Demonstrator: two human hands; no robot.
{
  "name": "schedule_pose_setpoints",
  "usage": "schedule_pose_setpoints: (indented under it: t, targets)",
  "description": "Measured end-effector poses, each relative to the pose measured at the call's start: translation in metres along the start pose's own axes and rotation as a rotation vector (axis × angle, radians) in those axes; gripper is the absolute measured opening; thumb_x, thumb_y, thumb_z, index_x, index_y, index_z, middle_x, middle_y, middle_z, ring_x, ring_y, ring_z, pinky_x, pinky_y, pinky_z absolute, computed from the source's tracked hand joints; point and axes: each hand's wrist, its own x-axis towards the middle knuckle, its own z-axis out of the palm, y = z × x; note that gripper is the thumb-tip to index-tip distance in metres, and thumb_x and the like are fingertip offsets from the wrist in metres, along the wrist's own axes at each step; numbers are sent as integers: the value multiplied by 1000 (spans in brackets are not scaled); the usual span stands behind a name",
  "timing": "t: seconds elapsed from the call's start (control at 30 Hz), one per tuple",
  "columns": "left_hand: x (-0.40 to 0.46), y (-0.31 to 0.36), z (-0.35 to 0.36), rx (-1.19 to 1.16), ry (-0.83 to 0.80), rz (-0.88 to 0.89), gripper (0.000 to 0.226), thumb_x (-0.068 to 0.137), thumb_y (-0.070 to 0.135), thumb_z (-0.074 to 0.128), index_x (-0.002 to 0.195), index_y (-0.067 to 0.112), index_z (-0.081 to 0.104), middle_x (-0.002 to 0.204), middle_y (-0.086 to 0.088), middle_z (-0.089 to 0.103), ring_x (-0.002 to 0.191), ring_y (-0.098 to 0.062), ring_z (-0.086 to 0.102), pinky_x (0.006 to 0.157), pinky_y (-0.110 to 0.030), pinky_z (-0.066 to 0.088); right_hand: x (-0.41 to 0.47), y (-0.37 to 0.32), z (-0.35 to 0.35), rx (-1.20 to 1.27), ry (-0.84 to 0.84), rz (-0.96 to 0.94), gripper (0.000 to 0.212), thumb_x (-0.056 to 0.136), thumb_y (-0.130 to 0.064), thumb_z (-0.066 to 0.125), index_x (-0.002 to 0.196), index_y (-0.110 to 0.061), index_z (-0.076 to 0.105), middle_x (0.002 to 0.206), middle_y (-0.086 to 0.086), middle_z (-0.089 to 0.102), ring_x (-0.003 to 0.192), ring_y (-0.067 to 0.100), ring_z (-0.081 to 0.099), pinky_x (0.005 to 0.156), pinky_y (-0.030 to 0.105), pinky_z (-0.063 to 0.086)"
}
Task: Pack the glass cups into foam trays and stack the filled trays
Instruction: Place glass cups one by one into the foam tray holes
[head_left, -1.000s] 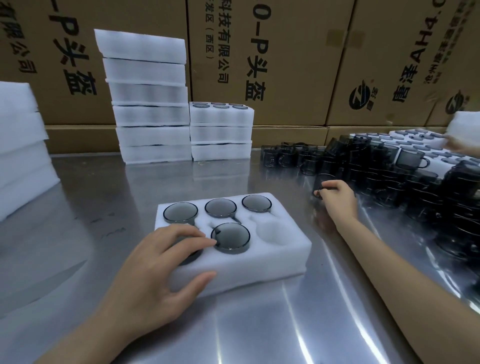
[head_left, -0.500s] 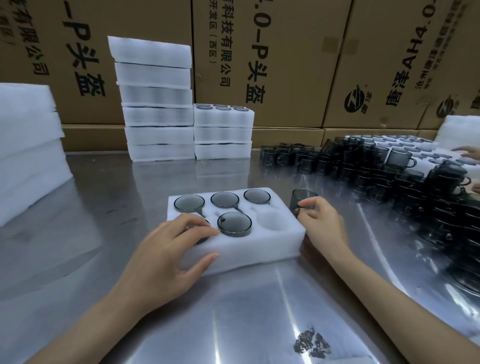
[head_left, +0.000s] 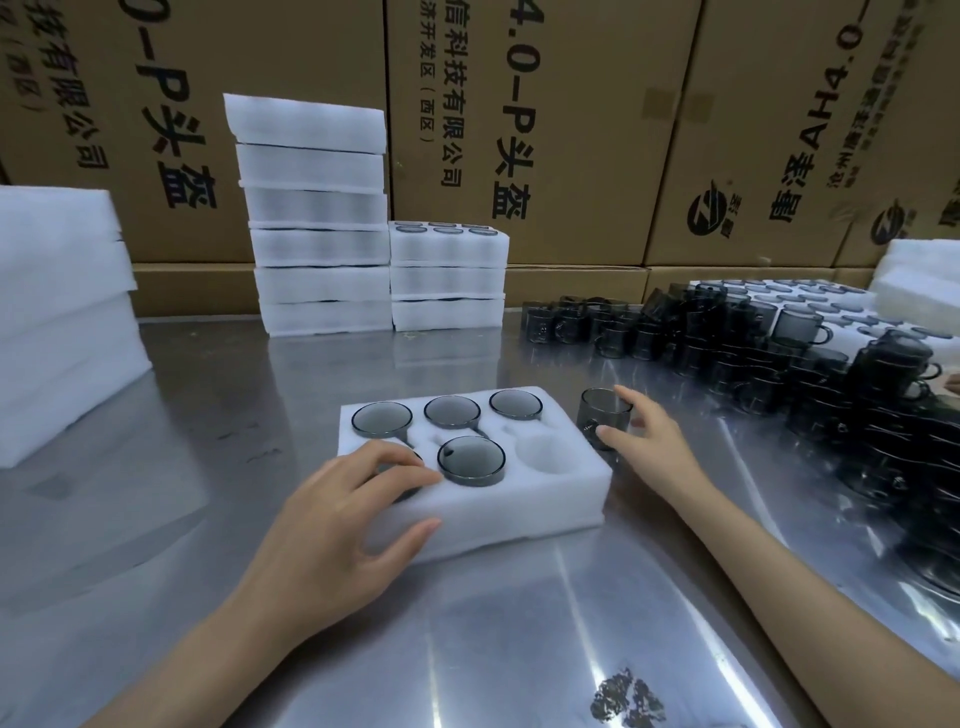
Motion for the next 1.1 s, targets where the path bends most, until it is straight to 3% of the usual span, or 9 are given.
schedule_pose_setpoints:
  t: [0.17,0.27,0.33,0.53,0.63,0.73,0.9,1.1]
  targets:
    - [0,0,1,5,5,-2,32,83,43,56,105,22,68,106,12,59,95,-3,55,79,-22,43,-4,-2,2,-65,31,-12,58,76,-31,76,127,-24,51,110,-3,36,112,18,46,90,24,33]
    - [0,0,1,2,5,-8,32,83,43,56,105,23,68,106,13,58,95,-3,55,78,-22,43,-8,-6,1,-11,26,29,51,71,-31,80,107,-22,46,108,-2,49,96,14,54,75,25,41]
    - [0,0,1,3,5,-8,31,83,43,56,105,24,68,106,14,58,95,-2,55,78,-21,42,-13,-14,-1,92,62,41,54,70,-31,81,105,-20,41,105,-3,58,85,5,56,65,22,41]
    - [-1,0,2,-13,10,-23,30,83,42,57,105,24,67,107,15,56,95,-2,55,78,-23,43,-39,-50,-3,189,328,-307,39,72,-46,71,105,-33,56,95,-12,57,84,4,55,72,23,46]
    - [0,1,2,-16,8,-33,30,83,43,57,105,24,67,106,14,56,95,-3,56,79,-24,44,-53,-67,8,106,266,-505,36,73,-48,66,106,-35,59,96,-17,52,83,2,55,68,14,43]
    - [0,2,2,-13,5,-43,29,84,43,57,104,25,67,106,14,56,96,-3,56,80,-23,43,-57,-72,20,-98,194,-586,39,75,-48,67,113,-43,60,96,-20,47,84,-2,52,62,14,41]
    - [0,2,2,1,-6,-58,30,84,44,56,104,26,67,107,14,56,96,-4,56,80,-23,43,-53,-68,26,-186,70,-493,31,74,-51,66,105,-49,61,90,-18,45,82,-5,48,59,16,31]
    - [1,2,1,-14,-31,-62,30,84,44,57,105,25,67,106,14,56,94,-8,58,78,-30,47,-52,-70,23,-272,6,-495,32,73,-56,63,105,-50,60,89,-17,46,84,-5,47,60,15,30]
